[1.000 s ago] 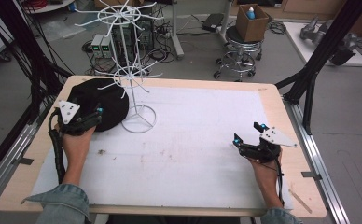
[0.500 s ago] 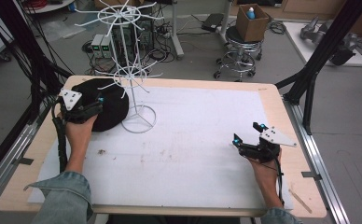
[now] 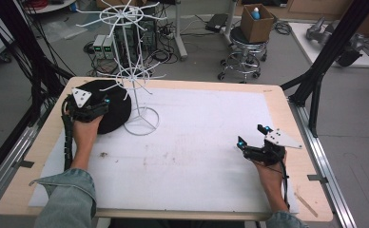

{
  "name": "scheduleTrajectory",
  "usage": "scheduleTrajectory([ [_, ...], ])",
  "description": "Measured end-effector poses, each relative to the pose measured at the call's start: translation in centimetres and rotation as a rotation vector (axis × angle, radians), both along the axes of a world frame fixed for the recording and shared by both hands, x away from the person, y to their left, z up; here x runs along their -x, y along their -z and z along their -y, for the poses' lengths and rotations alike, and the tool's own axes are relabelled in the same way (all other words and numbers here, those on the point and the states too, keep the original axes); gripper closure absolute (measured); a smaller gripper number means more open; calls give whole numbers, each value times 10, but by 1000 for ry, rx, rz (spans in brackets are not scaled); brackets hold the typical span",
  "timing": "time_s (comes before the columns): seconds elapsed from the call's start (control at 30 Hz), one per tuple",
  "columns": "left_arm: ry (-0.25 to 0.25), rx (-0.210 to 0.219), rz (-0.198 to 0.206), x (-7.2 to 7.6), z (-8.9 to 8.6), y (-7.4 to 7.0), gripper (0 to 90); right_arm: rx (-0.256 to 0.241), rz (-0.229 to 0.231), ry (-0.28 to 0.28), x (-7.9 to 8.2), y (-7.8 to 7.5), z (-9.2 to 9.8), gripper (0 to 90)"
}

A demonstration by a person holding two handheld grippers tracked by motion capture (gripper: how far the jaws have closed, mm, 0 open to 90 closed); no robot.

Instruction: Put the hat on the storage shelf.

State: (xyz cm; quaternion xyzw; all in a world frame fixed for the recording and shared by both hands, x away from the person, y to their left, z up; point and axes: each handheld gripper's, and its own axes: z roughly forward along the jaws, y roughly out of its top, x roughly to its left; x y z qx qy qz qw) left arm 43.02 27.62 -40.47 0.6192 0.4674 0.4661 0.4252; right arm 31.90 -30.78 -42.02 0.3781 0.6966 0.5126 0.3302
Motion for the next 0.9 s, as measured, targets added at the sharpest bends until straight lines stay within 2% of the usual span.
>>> scheduleTrajectory([
  [0.13, 6, -13, -15, -1, 0, 1, 265, -4, -8, -1, 0, 0, 0, 110],
  [0.37, 10, -20, -49, -1, -3, 3, 513, -5, -5, -1, 0, 0, 0, 110],
  [0.43, 19, -28, -73, -1, -2, 5, 585, -6, -7, -1, 0, 0, 0, 110],
  [0.53, 13, 6, -86, -1, -3, 4, 629, -6, -5, -1, 0, 0, 0, 110],
  [0.63, 16, 18, -87, 0, -4, 2, 654, -6, -7, 0, 0, 0, 0, 110],
  [0.73, 16, 36, -61, 6, -7, -6, 669, -9, -8, 2, 0, 0, 0, 110],
  [0.83, 20, 44, -56, 8, -9, -11, 676, -11, -7, 3, 0, 0, 1, 110],
  [0.9, 16, 57, -34, 12, -14, -20, 678, -13, -9, 5, 0, 0, 1, 110],
])
